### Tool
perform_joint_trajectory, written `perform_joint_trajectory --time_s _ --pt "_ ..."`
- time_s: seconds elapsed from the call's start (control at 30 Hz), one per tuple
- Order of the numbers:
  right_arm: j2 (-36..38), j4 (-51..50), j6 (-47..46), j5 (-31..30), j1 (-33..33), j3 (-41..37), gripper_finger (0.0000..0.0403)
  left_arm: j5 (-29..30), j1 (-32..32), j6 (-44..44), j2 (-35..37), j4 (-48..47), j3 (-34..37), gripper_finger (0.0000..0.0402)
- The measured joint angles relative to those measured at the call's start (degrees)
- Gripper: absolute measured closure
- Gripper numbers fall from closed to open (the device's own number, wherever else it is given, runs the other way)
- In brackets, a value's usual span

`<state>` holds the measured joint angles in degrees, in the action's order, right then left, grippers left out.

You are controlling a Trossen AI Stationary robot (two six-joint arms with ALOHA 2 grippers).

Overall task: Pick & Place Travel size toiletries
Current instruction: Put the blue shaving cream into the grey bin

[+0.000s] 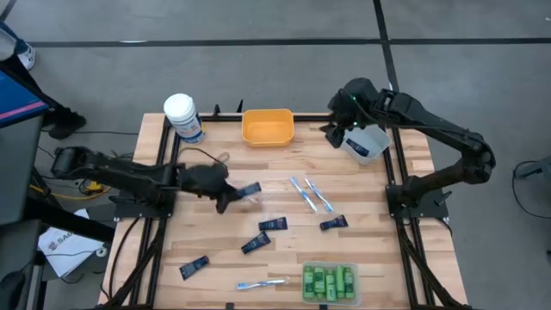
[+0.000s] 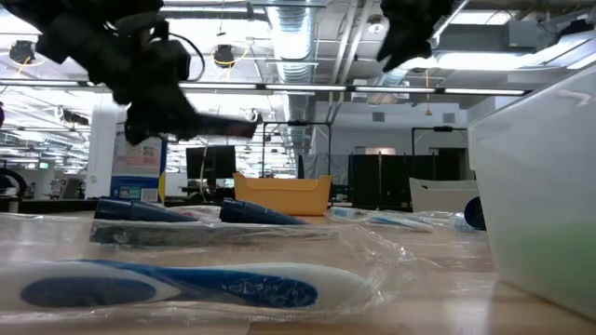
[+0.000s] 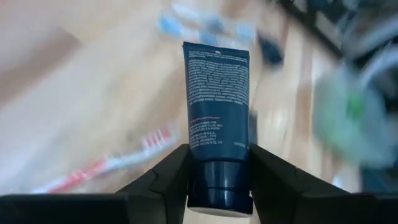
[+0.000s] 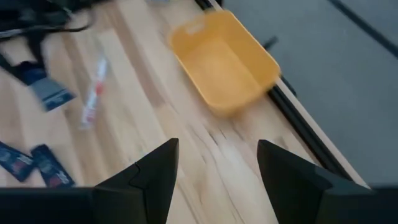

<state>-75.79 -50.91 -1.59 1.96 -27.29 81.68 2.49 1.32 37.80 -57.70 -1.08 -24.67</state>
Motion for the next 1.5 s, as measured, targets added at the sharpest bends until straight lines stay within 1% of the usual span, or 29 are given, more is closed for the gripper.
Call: perform_joint_trajectory --time_s 0.13,0.2,0.3,0.43,0.5,0.53,0.57,0.63,0.67,0.7,0.77,0.8,0.93,1.07,1.17,1.33,1.4,1.5 --pt "-0.02 4.70 0.75 0.00 3.35 0.01 0.0194 0.21 -2.91 3.69 5.43 0.45 0.00 0.0259" --pt "-0.28 7.33 2.00 0.00 4.83 0.01 0.0194 1.30 -4.93 6.00 8.11 1.81 0.00 0.0256" --pt "-0.55 11.21 3.22 -0.01 7.09 0.00 0.0194 5.26 -8.65 9.00 11.74 5.80 0.00 0.0256" --pt "-1.41 18.27 3.70 -0.27 9.67 0.09 0.0194 11.79 -12.77 15.37 14.39 15.42 0.00 0.0258" --pt "-1.82 20.89 3.96 -0.29 10.55 -0.07 0.0194 14.62 -14.20 18.33 14.66 21.82 0.00 0.0258" --pt "-2.66 23.90 4.90 -0.31 10.95 0.13 0.0193 15.39 -14.80 19.37 14.61 24.87 -0.02 0.0258" --pt "-3.24 26.54 6.08 -0.34 11.63 0.31 0.0192 15.84 -15.33 19.78 14.61 27.62 -0.01 0.0257" --pt "-4.45 28.41 8.49 -0.73 12.72 -0.16 0.0184 16.15 -15.97 20.12 14.49 32.69 -0.01 0.0257" --pt "-5.84 32.62 10.02 -1.16 13.09 0.04 0.0177 16.27 -16.13 20.57 14.25 34.57 -0.05 0.0257" --pt "-6.94 36.02 11.47 -1.65 13.75 0.23 0.0170 16.63 -16.24 21.25 14.19 35.57 -0.09 0.0258" --pt "-8.83 39.54 13.36 -1.97 14.54 -0.12 0.0154 17.04 -16.28 22.43 13.84 37.38 -0.02 0.0258" --pt "-10.20 43.72 13.99 -1.96 14.80 0.15 0.0145 17.19 -16.31 22.75 13.66 38.05 -0.04 0.0258" --pt "-14.79 51.79 14.55 -1.95 15.73 0.48 0.0120 18.72 -16.22 23.13 13.12 39.13 -0.04 0.0257" --pt "-20.10 53.02 18.81 -1.95 16.57 4.96 0.0102 19.20 -16.24 23.15 12.61 40.15 -0.02 0.0258" --pt "-24.34 53.06 19.97 -1.92 17.23 10.09 0.0086 19.18 -16.24 23.14 12.01 41.53 -0.01 0.0258" --pt "-30.87 47.81 17.82 -1.95 17.46 20.20 0.0063 19.18 -16.26 23.15 11.79 42.91 0.00 0.0258" --pt "-32.81 45.04 18.40 -1.99 17.42 23.41 0.0061 19.18 -16.24 23.15 11.79 43.54 0.02 0.0258" --pt "-35.98 44.27 19.12 -2.01 17.37 26.97 0.0062 19.16 -16.24 23.15 11.79 43.95 0.01 0.0258"
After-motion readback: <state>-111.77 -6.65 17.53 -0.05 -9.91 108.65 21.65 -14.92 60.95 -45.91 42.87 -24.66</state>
